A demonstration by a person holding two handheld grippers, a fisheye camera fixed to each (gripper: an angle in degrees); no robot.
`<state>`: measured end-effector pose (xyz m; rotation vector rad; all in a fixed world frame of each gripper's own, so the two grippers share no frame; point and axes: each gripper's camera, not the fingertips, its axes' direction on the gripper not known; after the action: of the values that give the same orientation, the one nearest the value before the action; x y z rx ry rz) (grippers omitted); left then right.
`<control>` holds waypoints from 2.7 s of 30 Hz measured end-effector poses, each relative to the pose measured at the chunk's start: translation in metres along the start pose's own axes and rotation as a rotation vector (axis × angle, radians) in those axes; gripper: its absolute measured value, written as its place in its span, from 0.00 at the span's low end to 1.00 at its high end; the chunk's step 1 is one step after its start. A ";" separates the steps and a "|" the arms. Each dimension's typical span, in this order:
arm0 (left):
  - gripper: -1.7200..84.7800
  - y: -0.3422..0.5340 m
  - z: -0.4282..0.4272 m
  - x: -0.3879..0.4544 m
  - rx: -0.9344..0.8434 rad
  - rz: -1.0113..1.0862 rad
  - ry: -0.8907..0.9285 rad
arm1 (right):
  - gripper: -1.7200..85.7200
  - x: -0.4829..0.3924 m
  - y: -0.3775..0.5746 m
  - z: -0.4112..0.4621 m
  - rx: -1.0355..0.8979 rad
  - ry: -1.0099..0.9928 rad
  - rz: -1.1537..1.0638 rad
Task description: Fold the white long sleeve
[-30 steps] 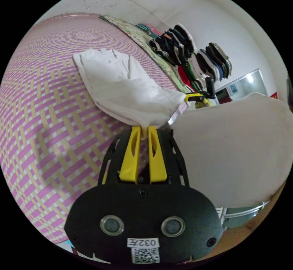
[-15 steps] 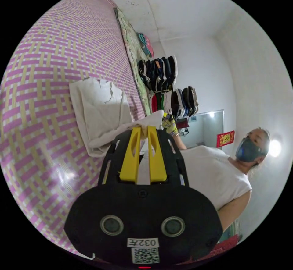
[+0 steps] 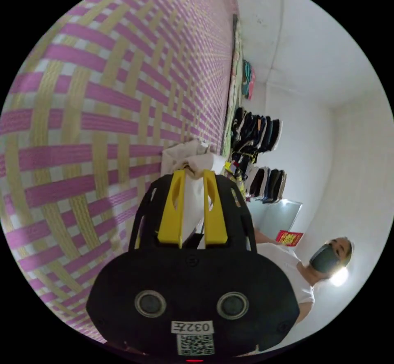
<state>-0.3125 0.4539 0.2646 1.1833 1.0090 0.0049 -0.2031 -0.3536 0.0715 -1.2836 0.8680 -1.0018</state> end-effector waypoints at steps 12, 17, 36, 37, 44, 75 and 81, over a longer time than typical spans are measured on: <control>0.01 0.019 0.045 0.043 0.217 0.321 -0.093 | 0.01 0.017 0.025 0.045 0.091 -0.004 -0.168; 0.01 0.009 0.062 0.015 0.257 0.299 -0.210 | 0.01 0.071 0.014 0.070 0.100 0.008 -0.034; 0.01 0.188 0.121 0.037 0.205 0.270 -0.255 | 0.01 0.029 0.206 0.078 0.051 -0.091 -0.100; 0.01 0.191 0.126 0.032 0.208 0.250 -0.260 | 0.01 0.035 0.212 0.086 0.034 -0.035 -0.058; 0.01 0.215 0.110 0.044 0.318 0.216 -0.321 | 0.08 0.024 0.234 0.049 0.145 0.048 -0.006; 0.16 0.198 0.147 -0.009 0.335 0.039 0.132 | 0.12 0.074 0.308 -0.014 0.269 -0.132 0.357; 0.18 0.117 0.096 0.001 0.317 -0.037 0.043 | 0.14 0.063 0.294 -0.005 0.218 -0.157 0.396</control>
<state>-0.1927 0.4322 0.3549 1.4568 1.0963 -0.1646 -0.1551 -0.4113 -0.2197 -0.9443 0.8261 -0.6521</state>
